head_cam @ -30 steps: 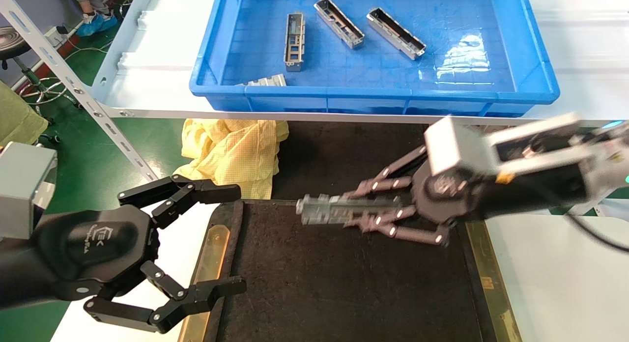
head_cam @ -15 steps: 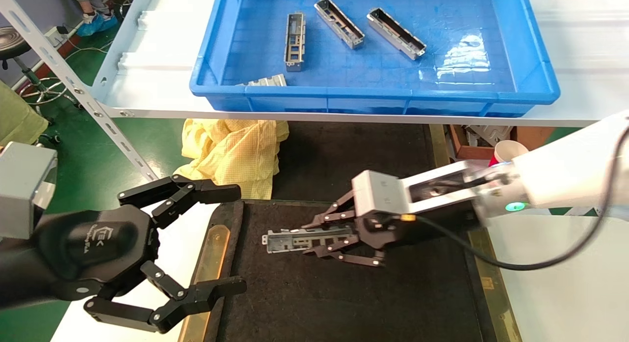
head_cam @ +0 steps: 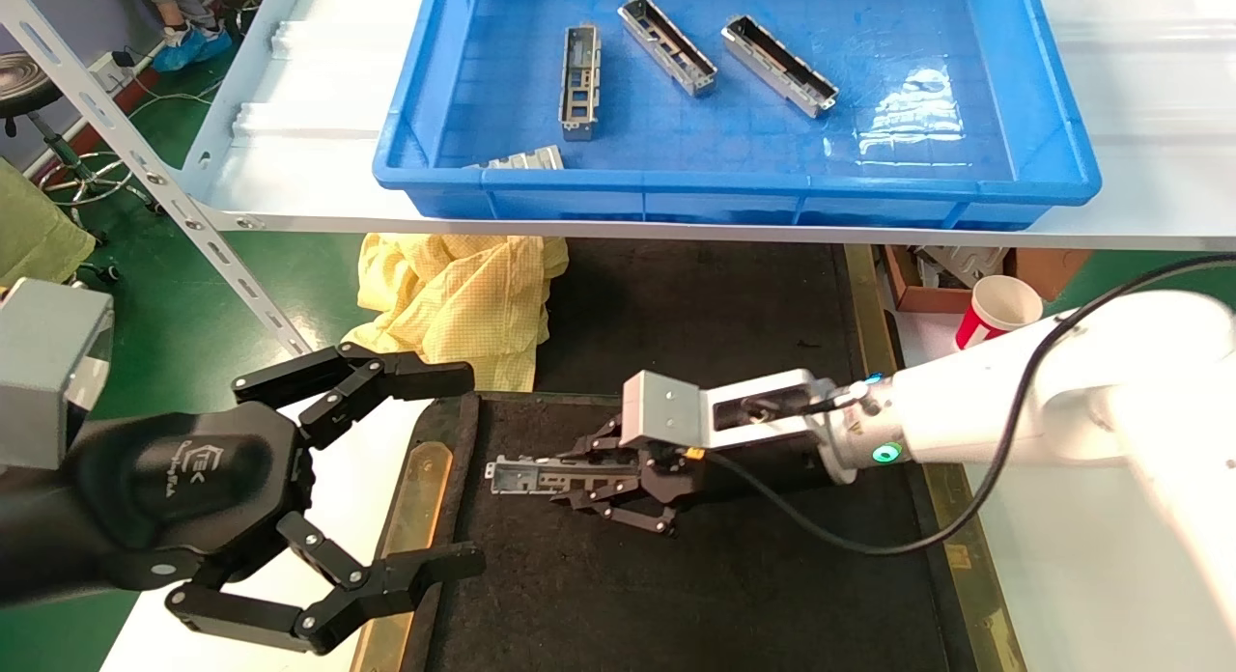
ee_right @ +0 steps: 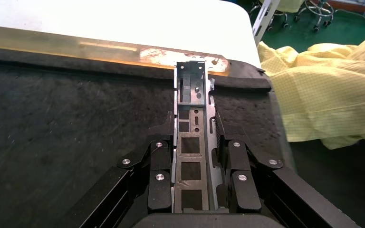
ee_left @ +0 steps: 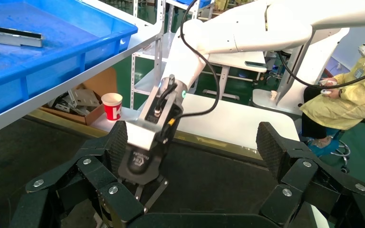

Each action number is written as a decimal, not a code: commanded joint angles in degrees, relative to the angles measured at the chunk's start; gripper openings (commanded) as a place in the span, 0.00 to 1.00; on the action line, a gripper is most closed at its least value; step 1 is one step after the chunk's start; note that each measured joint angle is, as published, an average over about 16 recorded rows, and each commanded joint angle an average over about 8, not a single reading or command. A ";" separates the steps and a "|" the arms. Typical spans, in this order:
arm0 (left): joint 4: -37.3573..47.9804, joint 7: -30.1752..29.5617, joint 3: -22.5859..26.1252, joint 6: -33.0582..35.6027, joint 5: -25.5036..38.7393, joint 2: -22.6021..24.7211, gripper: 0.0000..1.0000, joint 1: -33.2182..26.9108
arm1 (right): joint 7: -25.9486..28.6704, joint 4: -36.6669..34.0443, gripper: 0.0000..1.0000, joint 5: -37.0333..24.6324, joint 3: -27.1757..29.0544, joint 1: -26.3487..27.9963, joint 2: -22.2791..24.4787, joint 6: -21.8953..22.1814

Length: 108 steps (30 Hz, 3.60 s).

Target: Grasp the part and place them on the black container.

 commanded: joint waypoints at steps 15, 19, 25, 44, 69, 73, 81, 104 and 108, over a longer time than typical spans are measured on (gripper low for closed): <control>0.00 0.00 0.00 0.00 0.00 0.00 1.00 0.00 | 2.90 4.31 0.00 1.01 -1.28 -4.62 -1.88 8.08; 0.00 0.00 0.00 0.00 0.00 0.00 1.00 0.00 | 4.73 7.21 0.00 0.85 -2.53 -5.25 -2.06 11.74; 0.00 0.00 0.00 0.00 0.00 0.00 1.00 0.00 | 7.33 12.08 0.00 0.97 -4.66 -6.43 -2.22 19.95; 0.00 0.00 0.00 0.00 0.00 0.00 1.00 0.00 | 11.91 18.94 0.19 2.93 -12.13 -7.64 -1.94 28.93; 0.00 0.00 0.00 0.00 0.00 0.00 1.00 0.00 | 11.89 17.31 1.00 10.63 -14.02 -6.54 -1.56 26.36; 0.00 0.00 0.00 0.00 0.00 0.00 1.00 0.00 | 11.38 16.32 1.00 12.26 -13.62 -5.56 -1.02 23.08; 0.01 0.00 0.00 -0.01 -0.01 -0.01 1.00 0.01 | 11.50 13.44 1.00 16.06 -12.11 -4.48 0.91 14.33; 0.02 0.00 0.00 -0.02 -0.01 -0.01 1.00 0.01 | 15.43 20.81 1.00 16.04 -3.98 -8.73 6.81 11.42; 0.02 0.00 0.00 -0.02 -0.01 -0.01 1.00 0.01 | 17.23 24.22 1.00 15.94 -0.27 -10.71 9.49 10.08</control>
